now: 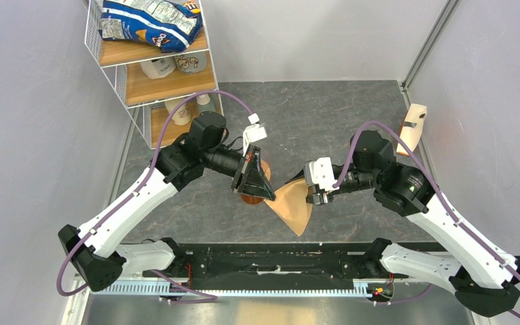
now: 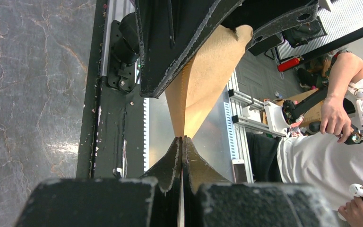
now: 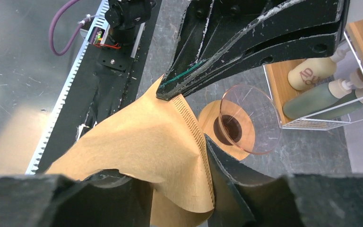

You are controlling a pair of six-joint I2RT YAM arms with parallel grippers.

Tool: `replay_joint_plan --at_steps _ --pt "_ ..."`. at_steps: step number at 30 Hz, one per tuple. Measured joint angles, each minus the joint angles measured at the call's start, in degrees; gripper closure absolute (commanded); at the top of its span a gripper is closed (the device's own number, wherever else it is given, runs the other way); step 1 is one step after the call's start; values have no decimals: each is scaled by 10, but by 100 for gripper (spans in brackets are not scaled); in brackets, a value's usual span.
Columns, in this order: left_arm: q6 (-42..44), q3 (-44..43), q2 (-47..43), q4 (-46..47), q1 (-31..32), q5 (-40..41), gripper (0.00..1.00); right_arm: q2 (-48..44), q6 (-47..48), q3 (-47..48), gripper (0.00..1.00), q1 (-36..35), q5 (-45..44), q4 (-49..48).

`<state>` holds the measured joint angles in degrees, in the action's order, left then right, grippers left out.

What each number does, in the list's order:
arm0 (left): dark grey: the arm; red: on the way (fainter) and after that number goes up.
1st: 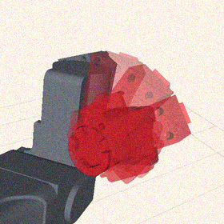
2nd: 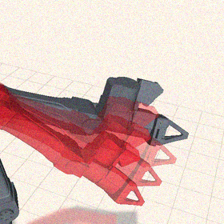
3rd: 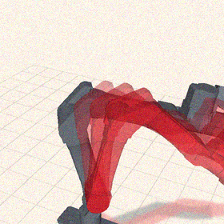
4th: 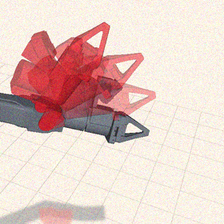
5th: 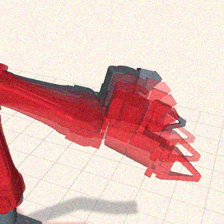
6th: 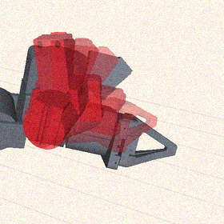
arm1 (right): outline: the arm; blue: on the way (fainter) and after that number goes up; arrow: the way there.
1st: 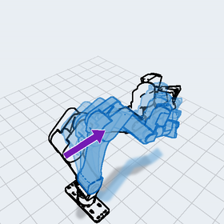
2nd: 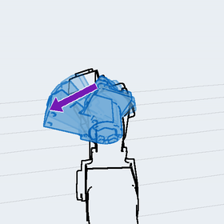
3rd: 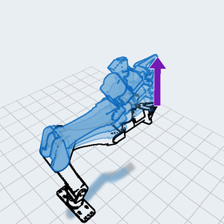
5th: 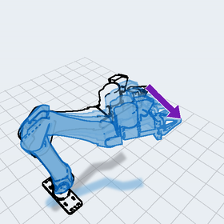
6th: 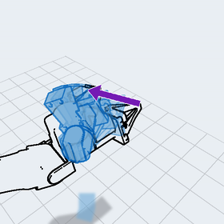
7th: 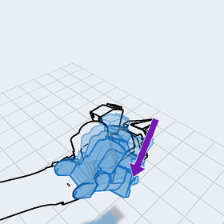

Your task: Place the coffee filter in the dripper

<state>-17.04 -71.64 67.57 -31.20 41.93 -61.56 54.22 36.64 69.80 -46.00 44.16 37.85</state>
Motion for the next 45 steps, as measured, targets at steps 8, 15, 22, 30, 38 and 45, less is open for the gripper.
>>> replay_joint_plan --at_steps 8,15,22,30,38,45 --pt "5 -2 1 -4 0 0 77 -3 17 0 82 -3 -10 7" --pt "19 -2 -2 -10 -1 1 62 -18 10 0 85 -3 -16 8" --pt "37 -2 -11 -18 -3 12 63 -26 -14 0 84 -4 -22 8" --pt "39 0 -15 0 -3 21 98 -11 -51 1 45 -4 -28 8" --pt "-90 86 -37 150 -35 -5 98 -45 -79 -23 3 -4 -73 -47" --pt "-242 162 -52 332 -64 -12 98 -101 -189 -85 3 -4 -184 -152"
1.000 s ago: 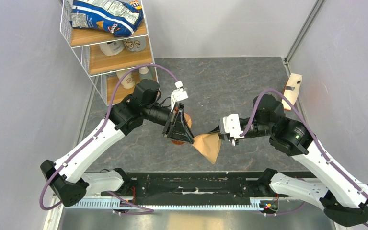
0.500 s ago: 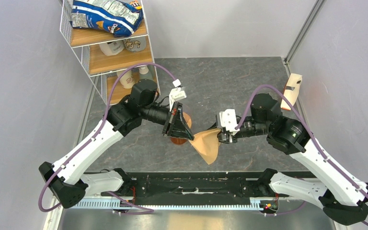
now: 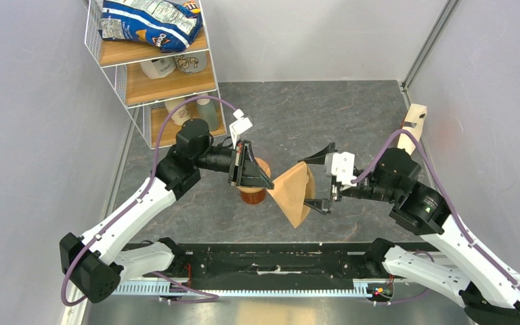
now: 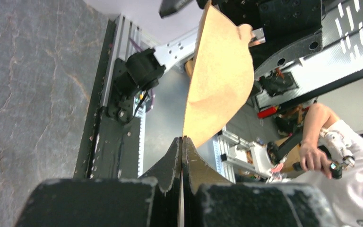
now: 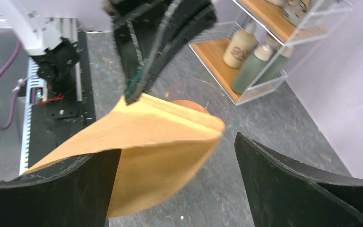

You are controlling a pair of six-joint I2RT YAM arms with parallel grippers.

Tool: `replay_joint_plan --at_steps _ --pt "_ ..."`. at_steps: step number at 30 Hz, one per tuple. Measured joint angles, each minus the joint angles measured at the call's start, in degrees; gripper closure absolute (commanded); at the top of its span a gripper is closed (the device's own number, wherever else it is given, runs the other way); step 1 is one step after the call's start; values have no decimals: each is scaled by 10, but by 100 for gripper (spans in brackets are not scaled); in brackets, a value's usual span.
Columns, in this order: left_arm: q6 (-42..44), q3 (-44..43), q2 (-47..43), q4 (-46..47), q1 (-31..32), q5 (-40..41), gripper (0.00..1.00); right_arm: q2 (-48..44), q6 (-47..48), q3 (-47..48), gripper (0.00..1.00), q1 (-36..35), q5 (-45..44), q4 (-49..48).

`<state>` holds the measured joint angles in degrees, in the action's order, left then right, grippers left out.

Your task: Place the coffee filter in the dripper

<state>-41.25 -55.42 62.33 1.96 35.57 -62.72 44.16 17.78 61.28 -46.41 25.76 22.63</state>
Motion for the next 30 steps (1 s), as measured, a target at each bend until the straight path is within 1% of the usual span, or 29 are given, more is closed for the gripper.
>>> replay_joint_plan --at_steps 4,10,15,18,20,23,25,27,30 --pt "-54 17 -15 71 -12 2 98 12 -32 7 3 0 -64 -4" --pt "-81 32 -24 115 -30 16 98 14 -39 21 4 0 -118 18" --pt "-79 33 -23 111 -34 31 98 15 -48 51 9 0 -145 45" --pt "-66 31 -22 91 -34 43 98 26 -60 70 13 0 -154 69" --pt "-55 26 -19 71 -34 51 98 37 -67 86 18 0 -154 82" --pt "-36 16 -16 44 -34 62 98 55 -75 106 28 0 -155 97" --pt "-26 12 -14 34 -34 68 98 67 -78 115 32 0 -156 108" --pt "-19 9 -12 24 -34 72 98 78 -78 122 32 0 -158 121" --pt "-6 5 -9 6 -34 74 98 88 -77 129 28 0 -167 132"
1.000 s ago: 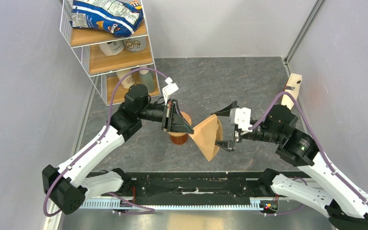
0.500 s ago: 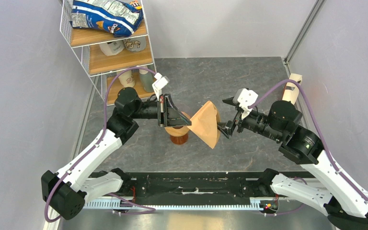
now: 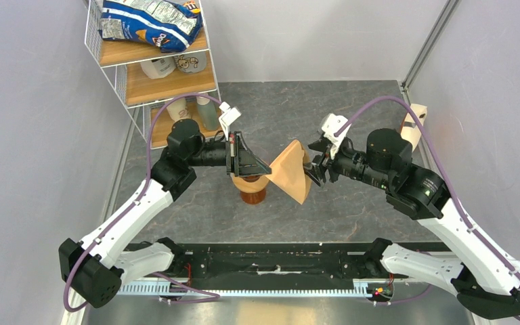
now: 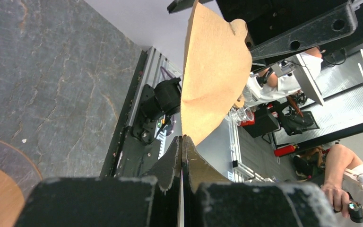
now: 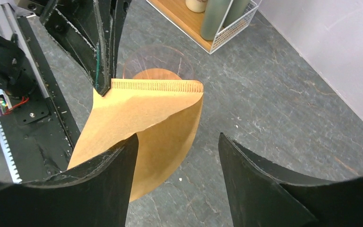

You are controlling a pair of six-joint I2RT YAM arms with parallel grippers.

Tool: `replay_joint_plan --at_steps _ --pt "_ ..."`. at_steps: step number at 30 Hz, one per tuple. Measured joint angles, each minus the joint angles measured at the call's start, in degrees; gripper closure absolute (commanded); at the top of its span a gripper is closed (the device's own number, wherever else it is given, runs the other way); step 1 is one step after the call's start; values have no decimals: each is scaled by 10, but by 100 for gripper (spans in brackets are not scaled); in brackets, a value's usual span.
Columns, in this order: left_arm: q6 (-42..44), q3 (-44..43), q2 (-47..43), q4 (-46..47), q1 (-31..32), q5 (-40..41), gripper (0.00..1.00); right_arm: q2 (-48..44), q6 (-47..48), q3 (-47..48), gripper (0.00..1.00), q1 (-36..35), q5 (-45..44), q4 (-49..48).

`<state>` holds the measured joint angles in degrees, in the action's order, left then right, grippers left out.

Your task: Place the coffee filter in the dripper

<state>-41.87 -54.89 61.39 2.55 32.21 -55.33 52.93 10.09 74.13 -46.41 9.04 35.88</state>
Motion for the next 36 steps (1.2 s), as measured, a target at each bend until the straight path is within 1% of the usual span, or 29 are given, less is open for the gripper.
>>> replay_joint_plan --at_steps 3,11,12,14,19,20,22,24,26,28,30,31,32,33,36 --pt "13 -5 3 -20 0 5 98 4 5 3 28 0 -13 9" --pt "24 -9 18 -42 -1 17 98 18 38 25 36 -7 -31 29" --pt "24 -9 20 -42 -2 18 98 19 43 27 39 -9 -31 30" --pt "23 -9 24 -42 -4 19 98 23 54 30 48 -12 -31 32" --pt "13 -9 30 -34 -7 19 98 32 76 31 57 -19 -31 50" --pt "11 -9 31 -31 -7 19 98 34 80 31 61 -19 -31 53" --pt "7 -9 33 -26 -7 19 98 36 85 31 69 -19 -31 57" --pt "3 -9 35 -22 -9 19 98 37 90 31 84 -20 -31 60" --pt "0 -9 35 -18 -9 19 98 37 92 31 92 -21 -30 60" --pt "-4 -9 35 -13 -10 19 98 37 90 31 96 -22 -26 61" --pt "-8 -9 35 -6 -10 19 98 36 87 31 97 -22 -19 61" --pt "-11 -9 35 -3 -10 18 98 36 85 31 96 -22 -16 61" --pt "-14 -9 35 1 -10 17 98 35 82 31 92 -22 -12 61" --pt "-16 -9 35 6 -10 17 98 35 79 31 85 -22 -8 61" --pt "-21 -9 35 12 -10 13 98 33 68 31 77 -22 -4 61"
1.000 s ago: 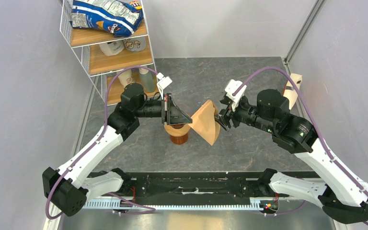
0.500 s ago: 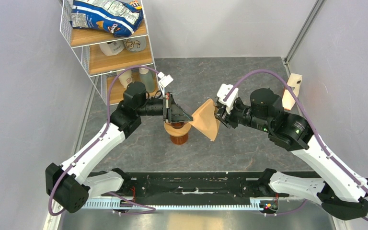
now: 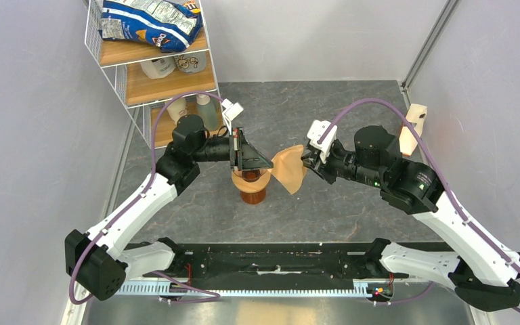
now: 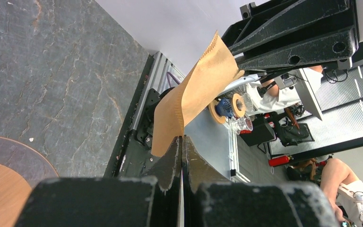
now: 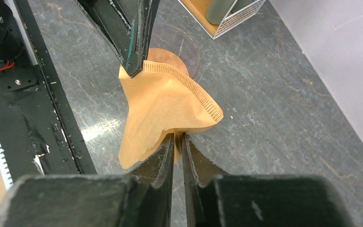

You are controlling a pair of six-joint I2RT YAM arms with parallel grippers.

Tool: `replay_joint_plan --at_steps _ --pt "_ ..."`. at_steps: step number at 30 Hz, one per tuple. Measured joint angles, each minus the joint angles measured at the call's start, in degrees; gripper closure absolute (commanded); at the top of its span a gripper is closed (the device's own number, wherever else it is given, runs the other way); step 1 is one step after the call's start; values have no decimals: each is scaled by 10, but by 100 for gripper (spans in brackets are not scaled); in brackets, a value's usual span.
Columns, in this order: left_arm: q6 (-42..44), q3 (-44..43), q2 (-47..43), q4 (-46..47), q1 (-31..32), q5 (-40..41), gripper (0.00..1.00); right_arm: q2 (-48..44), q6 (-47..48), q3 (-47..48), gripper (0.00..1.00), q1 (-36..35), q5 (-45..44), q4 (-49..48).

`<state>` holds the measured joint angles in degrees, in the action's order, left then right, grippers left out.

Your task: Place the coffee filter in the dripper

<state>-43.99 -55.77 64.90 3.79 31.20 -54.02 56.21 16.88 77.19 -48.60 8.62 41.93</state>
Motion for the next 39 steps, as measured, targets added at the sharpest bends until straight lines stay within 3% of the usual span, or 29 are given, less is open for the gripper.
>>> replay_joint_plan --at_steps 2,5,10,14,16,19,21,25,27,32,36,37,38,39 --pt "-1 0 0 2 0 -1 98 -1 -4 0 49 0 -1 0" --pt "-1 5 -2 11 -1 -5 98 -3 -13 0 43 0 -12 -2" --pt "-16 19 -13 38 -14 -21 98 -13 -19 0 21 0 -45 -4" --pt "-45 36 -28 78 -29 -31 98 -27 -19 0 19 0 -53 -8" --pt "-56 41 -31 93 -33 -33 98 -38 -14 0 21 0 -46 -8" --pt "-75 46 -31 116 -35 -36 98 -58 7 0 34 0 -24 -10" --pt "-85 49 -31 128 -35 -38 98 -75 24 -3 49 0 -7 -14" --pt "-105 58 -31 161 -36 -52 98 -110 54 -22 90 0 26 -17" --pt "-115 65 -31 180 -37 -60 98 -127 69 -32 100 0 40 -19" --pt "-145 81 -31 242 -39 -78 98 -149 66 -52 100 0 48 -26" --pt "-160 87 -31 304 -39 -101 98 -149 6 -56 100 7 58 -41" --pt "-160 87 -31 318 -39 -111 98 -150 -8 -58 96 9 63 -46" --pt "-160 87 -32 329 -39 -119 98 -151 -21 -61 84 12 67 -53" --pt "-159 87 -35 336 -39 -129 98 -154 -35 -66 62 14 69 -58"
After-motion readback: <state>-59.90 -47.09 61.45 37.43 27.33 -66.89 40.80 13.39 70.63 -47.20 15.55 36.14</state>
